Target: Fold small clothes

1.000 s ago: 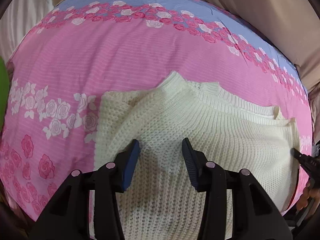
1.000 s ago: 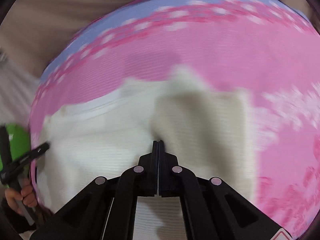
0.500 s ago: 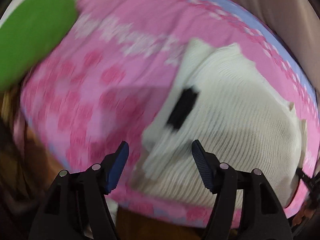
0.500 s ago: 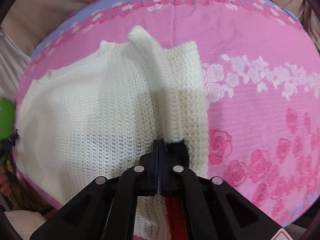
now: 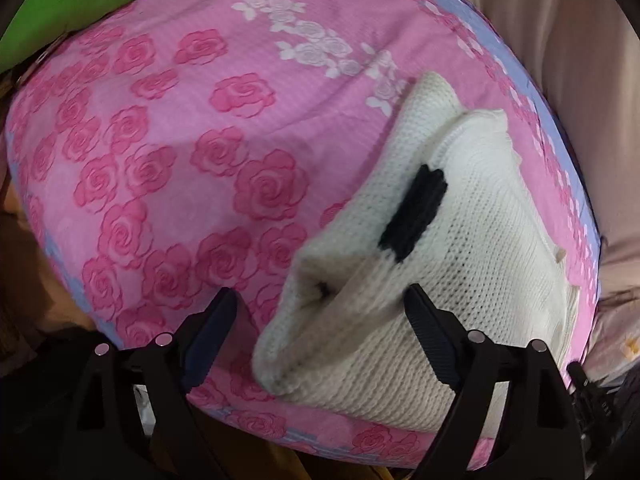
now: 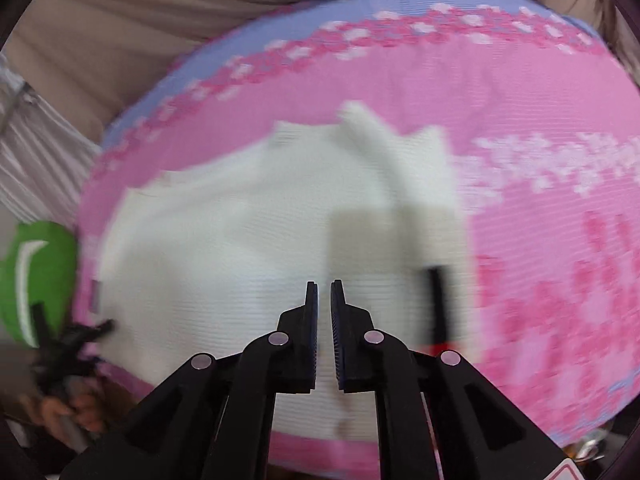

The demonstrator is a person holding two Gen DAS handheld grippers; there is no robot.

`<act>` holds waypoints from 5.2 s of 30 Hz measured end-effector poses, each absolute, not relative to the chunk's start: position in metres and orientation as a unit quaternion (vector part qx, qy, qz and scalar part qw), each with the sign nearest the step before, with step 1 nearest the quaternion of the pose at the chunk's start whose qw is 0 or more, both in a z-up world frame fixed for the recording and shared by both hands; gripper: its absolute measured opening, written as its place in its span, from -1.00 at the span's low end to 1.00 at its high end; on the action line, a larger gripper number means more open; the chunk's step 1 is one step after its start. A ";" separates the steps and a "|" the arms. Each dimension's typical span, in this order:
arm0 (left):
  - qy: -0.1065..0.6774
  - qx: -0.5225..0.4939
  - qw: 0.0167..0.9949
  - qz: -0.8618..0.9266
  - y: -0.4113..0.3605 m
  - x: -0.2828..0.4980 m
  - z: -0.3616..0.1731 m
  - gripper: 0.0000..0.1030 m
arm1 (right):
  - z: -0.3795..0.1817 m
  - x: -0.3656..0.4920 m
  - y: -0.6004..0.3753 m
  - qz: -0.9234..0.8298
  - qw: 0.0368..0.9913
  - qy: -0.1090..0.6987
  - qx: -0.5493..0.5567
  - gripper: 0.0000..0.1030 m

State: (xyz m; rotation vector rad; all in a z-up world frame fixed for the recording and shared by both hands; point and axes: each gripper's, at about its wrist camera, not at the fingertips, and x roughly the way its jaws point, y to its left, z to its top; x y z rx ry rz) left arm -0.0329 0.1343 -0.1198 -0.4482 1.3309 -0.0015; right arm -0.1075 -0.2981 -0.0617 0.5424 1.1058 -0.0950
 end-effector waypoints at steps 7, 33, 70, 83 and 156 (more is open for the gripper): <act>0.609 -0.231 0.755 -0.070 0.119 -0.028 -0.095 -0.55 | -0.091 -0.047 -0.216 0.006 0.804 0.566 0.181 -0.89; 0.580 0.124 0.708 -0.384 -0.222 -0.130 -0.068 0.30 | -0.083 -0.207 -0.396 -0.134 0.793 0.492 0.333 -0.80; 0.516 0.052 0.833 -0.192 -0.050 -0.082 -0.020 0.76 | 0.001 -0.123 -0.318 -0.023 0.852 0.439 0.283 -0.73; 0.529 0.089 0.806 -0.250 -0.113 -0.076 -0.037 0.76 | -0.054 -0.189 -0.354 -0.062 0.817 0.479 0.314 -0.08; 0.558 0.122 0.799 -0.190 -0.136 -0.055 -0.085 0.85 | -0.047 -0.134 -0.310 -0.083 0.823 0.533 0.178 -1.00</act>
